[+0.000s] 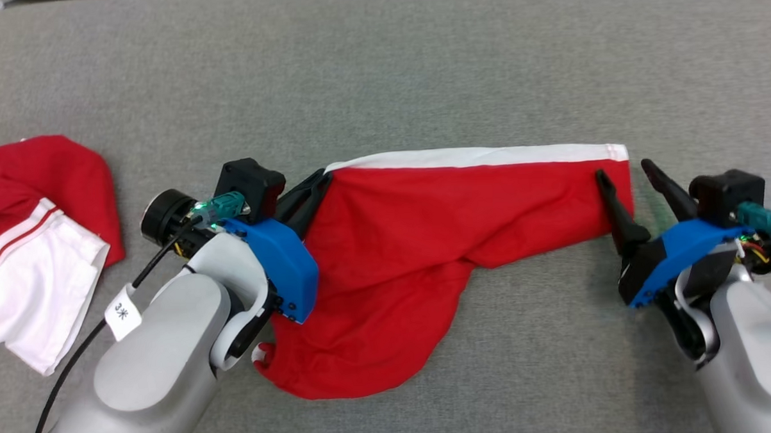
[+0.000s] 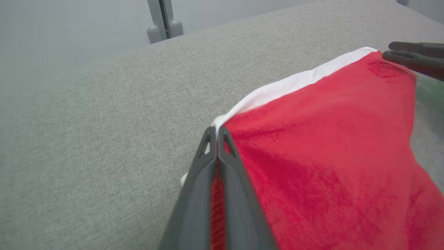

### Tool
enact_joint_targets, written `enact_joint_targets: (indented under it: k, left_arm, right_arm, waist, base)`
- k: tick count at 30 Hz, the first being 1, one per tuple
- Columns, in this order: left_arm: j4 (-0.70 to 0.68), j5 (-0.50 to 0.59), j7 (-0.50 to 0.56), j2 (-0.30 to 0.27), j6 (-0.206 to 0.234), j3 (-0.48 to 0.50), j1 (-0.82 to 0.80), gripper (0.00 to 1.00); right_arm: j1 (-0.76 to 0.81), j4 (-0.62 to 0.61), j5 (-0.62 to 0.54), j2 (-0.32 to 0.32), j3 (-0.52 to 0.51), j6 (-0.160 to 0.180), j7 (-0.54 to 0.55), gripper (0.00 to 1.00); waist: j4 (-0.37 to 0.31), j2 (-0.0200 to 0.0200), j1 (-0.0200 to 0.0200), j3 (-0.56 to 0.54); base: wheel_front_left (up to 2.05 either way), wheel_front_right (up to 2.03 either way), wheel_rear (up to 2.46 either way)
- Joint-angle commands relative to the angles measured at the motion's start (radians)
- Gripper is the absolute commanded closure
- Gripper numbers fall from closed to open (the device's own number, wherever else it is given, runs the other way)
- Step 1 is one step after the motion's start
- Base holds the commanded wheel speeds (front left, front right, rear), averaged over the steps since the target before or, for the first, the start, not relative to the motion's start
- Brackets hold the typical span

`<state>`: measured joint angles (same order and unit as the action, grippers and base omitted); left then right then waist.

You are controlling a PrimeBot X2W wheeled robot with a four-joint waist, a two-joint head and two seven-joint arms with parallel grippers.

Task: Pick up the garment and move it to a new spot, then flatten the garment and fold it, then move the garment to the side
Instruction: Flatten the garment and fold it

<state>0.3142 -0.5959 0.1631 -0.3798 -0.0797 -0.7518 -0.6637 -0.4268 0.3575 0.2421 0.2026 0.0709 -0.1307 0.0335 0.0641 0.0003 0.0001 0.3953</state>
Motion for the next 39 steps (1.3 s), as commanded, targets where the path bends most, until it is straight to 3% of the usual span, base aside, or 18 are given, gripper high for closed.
enact_joint_targets:
  k: [1, 8, 9, 11, 18, 26, 31, 39]
  left_arm:
    - [-0.012, 0.008, -0.01, 0.003, 0.004, 0.001, -0.021, 1.0]
    - [-0.055, 0.027, -0.039, -0.003, 0.014, -0.011, -0.009, 1.0]
    - [-0.058, 0.03, -0.041, -0.005, 0.016, -0.011, -0.006, 1.0]
    - [-0.067, 0.034, -0.05, -0.01, 0.021, -0.009, -0.001, 1.0]
    - [-0.085, 0.035, -0.109, -0.022, 0.069, 0.025, 0.026, 1.0]
    - [-0.178, 0.053, -0.188, -0.05, 0.143, 0.085, 0.033, 1.0]
    - [-0.3, 0.086, -0.226, -0.074, 0.192, 0.123, 0.005, 1.0]
    - [-0.538, 0.146, -0.209, -0.127, 0.267, 0.185, -0.054, 1.0]
  right_arm:
    - [-0.036, 0.037, 0.008, 0.014, 0.0, 0.0, -0.009, 0.0]
    - [-0.147, 0.248, 0.036, 0.035, 0.043, 0.0, -0.003, 0.0]
    - [-0.155, 0.263, 0.047, 0.035, 0.057, 0.0, 0.005, 0.22]
    - [-0.172, 0.285, 0.068, 0.041, 0.084, 0.0, 0.014, 1.0]
    - [-0.195, 0.216, 0.093, 0.089, 0.119, 0.0, -0.092, 1.0]
    - [-0.132, -0.074, 0.07, 0.11, 0.065, 0.0, -0.189, 1.0]
    - [-0.085, -0.338, 0.029, 0.107, -0.003, 0.0, -0.152, 1.0]
    - [-0.076, -0.701, -0.015, 0.115, -0.139, 0.0, 0.008, 1.0]
  waist:
    - [0.032, -0.0003, -0.0001, 0.03]
    - [0.055, -0.0003, -0.0001, 0.041]
    - [0.053, -0.0003, -0.0001, 0.04]
    - [0.05, -0.0003, -0.0001, 0.037]
    - [0.022, -0.0003, -0.0001, -0.016]
    - [-0.022, -0.0003, -0.0001, -0.139]
    - [-0.037, -0.0003, -0.0001, -0.204]
    - [-0.053, -0.0003, -0.0001, -0.249]
  base:
    - [0.0, 0.0, 0.0]
    - [0.0, 0.0, 0.0]
    - [0.0, 0.0, 0.0]
    - [0.0, 0.0, 0.0]
    - [0.0, 0.0, 0.0]
    - [0.0, 0.0, 0.0]
    - [0.0, 0.0, 0.0]
    - [0.0, 0.0, 0.0]
